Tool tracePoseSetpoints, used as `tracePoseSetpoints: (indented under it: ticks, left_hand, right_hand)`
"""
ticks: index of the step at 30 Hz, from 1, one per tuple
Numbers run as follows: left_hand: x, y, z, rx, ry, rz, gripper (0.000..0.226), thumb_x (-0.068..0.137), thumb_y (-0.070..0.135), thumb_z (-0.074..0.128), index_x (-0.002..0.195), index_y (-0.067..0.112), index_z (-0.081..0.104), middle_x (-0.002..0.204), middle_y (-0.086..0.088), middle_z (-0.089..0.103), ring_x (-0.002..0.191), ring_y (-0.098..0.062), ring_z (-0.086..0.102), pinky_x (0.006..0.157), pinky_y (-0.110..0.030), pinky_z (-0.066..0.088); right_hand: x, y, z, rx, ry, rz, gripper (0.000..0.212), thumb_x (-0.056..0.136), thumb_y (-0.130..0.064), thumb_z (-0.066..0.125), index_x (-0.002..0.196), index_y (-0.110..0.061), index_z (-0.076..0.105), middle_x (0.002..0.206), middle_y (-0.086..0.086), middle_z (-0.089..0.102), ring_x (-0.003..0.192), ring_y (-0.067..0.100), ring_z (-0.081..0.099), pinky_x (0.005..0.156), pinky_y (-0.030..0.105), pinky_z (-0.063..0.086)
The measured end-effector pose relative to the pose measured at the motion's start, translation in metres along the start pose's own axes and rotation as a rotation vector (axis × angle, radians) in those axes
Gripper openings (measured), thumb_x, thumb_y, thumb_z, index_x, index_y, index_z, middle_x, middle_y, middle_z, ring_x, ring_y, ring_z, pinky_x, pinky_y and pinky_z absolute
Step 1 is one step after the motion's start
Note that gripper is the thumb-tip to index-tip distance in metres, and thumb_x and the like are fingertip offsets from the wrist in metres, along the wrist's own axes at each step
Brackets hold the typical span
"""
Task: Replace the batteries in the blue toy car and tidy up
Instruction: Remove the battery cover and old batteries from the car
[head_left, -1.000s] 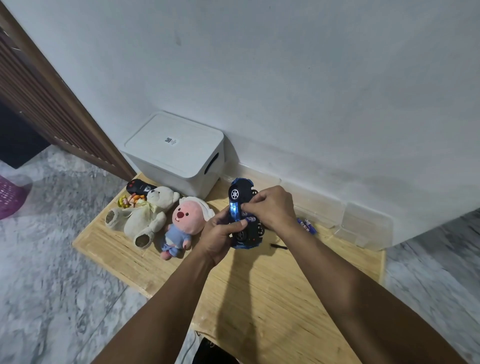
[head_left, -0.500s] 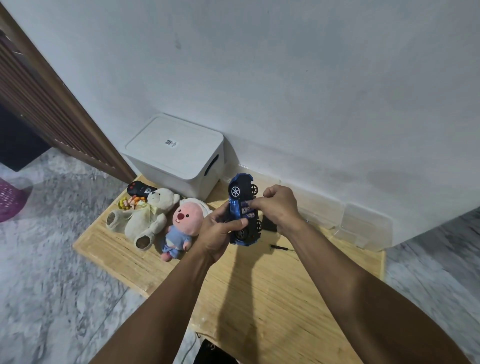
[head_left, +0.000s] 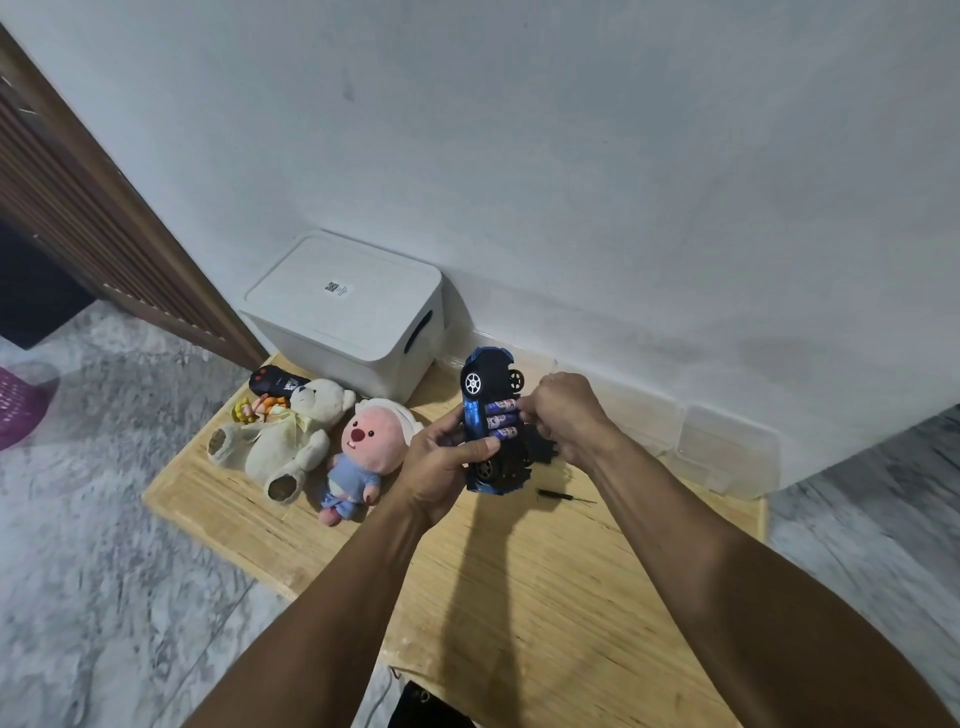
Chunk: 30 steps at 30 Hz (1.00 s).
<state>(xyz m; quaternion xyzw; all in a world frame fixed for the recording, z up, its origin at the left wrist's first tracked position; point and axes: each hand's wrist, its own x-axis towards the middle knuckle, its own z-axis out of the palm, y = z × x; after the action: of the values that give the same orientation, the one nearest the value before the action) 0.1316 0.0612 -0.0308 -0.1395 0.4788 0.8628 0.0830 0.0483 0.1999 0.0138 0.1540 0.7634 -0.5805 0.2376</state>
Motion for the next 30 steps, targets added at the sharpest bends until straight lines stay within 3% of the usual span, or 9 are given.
tracePoseSetpoints:
  ticks: [3, 6, 13, 18, 20, 22, 25, 28, 30]
  left_hand:
    - [-0.001, -0.001, 0.0, -0.018, -0.007, -0.002, 0.054, 0.073, -0.01, 0.067, 0.126, -0.005, 0.058, 0.112, -0.022, 0.066, 0.104, -0.036, 0.064, 0.09, -0.051, 0.054]
    - [-0.001, -0.001, 0.0, -0.017, 0.005, -0.01, 0.054, 0.074, -0.008, 0.067, 0.127, -0.005, 0.057, 0.112, -0.023, 0.065, 0.104, -0.034, 0.064, 0.094, -0.053, 0.051]
    - [0.002, -0.001, 0.006, -0.042, 0.037, -0.031, 0.057, 0.071, -0.002, 0.071, 0.127, -0.002, 0.059, 0.114, -0.022, 0.066, 0.104, -0.033, 0.065, 0.092, -0.052, 0.052]
    - [0.001, 0.002, 0.007, -0.063, 0.014, -0.043, 0.051, 0.072, -0.001, 0.071, 0.123, 0.005, 0.064, 0.11, -0.018, 0.07, 0.1, -0.032, 0.068, 0.087, -0.05, 0.055]
    - [0.002, 0.004, 0.007, -0.077, 0.01, -0.055, 0.048, 0.073, 0.0, 0.069, 0.12, 0.007, 0.065, 0.108, -0.017, 0.071, 0.099, -0.032, 0.068, 0.085, -0.048, 0.056]
    - [0.001, 0.005, 0.006, -0.09, -0.005, -0.07, 0.047, 0.075, 0.001, 0.066, 0.121, 0.007, 0.064, 0.109, -0.016, 0.071, 0.098, -0.032, 0.068, 0.081, -0.046, 0.057]
    - [0.001, 0.005, 0.006, -0.132, -0.021, -0.086, 0.051, 0.077, 0.001, 0.063, 0.127, 0.006, 0.059, 0.112, -0.018, 0.069, 0.098, -0.033, 0.068, 0.077, -0.045, 0.057]
    - [0.001, 0.004, 0.007, -0.143, -0.03, -0.084, 0.055, 0.077, 0.001, 0.061, 0.131, 0.003, 0.055, 0.114, -0.019, 0.067, 0.099, -0.033, 0.068, 0.078, -0.045, 0.057]
    - [0.001, 0.004, 0.007, -0.14, -0.038, -0.08, 0.055, 0.077, 0.001, 0.062, 0.131, 0.002, 0.054, 0.115, -0.02, 0.066, 0.1, -0.033, 0.067, 0.078, -0.045, 0.056]
  right_hand:
    - [-0.003, -0.005, -0.005, 0.03, -0.017, 0.007, 0.01, 0.074, 0.001, 0.056, 0.069, -0.008, 0.057, 0.064, 0.008, 0.058, 0.044, 0.011, 0.048, 0.046, 0.023, 0.029]
    - [-0.005, -0.003, -0.005, 0.083, -0.029, -0.024, 0.009, 0.065, 0.0, 0.06, 0.071, -0.002, 0.067, 0.066, 0.008, 0.063, 0.06, 0.016, 0.059, 0.051, 0.026, 0.04]
    - [-0.011, 0.003, -0.004, 0.23, -0.116, -0.114, 0.013, 0.072, -0.002, 0.081, 0.081, -0.002, 0.071, 0.086, 0.014, 0.072, 0.077, 0.021, 0.069, 0.073, 0.029, 0.059]
    - [-0.014, 0.001, -0.004, 0.392, -0.064, -0.068, 0.017, 0.073, -0.005, 0.082, 0.086, 0.0, 0.072, 0.086, 0.014, 0.073, 0.072, 0.021, 0.068, 0.064, 0.026, 0.057]
    - [-0.013, -0.001, -0.007, 0.456, -0.053, -0.041, 0.014, 0.08, -0.012, 0.077, 0.088, -0.005, 0.069, 0.084, 0.011, 0.073, 0.07, 0.019, 0.068, 0.061, 0.025, 0.053]
    - [-0.011, -0.004, -0.012, 0.474, -0.047, -0.015, 0.01, 0.091, -0.015, 0.067, 0.092, -0.007, 0.062, 0.083, 0.011, 0.071, 0.075, 0.023, 0.071, 0.068, 0.031, 0.057]
    - [-0.011, -0.01, -0.019, 0.552, -0.051, 0.053, 0.011, 0.096, -0.003, 0.048, 0.099, 0.002, 0.058, 0.076, 0.015, 0.058, 0.073, 0.031, 0.068, 0.07, 0.039, 0.06]
    - [-0.016, -0.012, -0.023, 0.387, -0.1, 0.049, 0.009, 0.083, -0.001, 0.055, 0.078, 0.001, 0.061, 0.069, 0.012, 0.053, 0.052, 0.018, 0.049, 0.045, 0.025, 0.041]
    - [-0.017, -0.007, -0.019, 0.077, -0.103, -0.077, 0.008, 0.077, -0.005, 0.063, 0.069, -0.004, 0.066, 0.07, 0.006, 0.059, 0.051, 0.015, 0.043, 0.044, 0.022, 0.031]
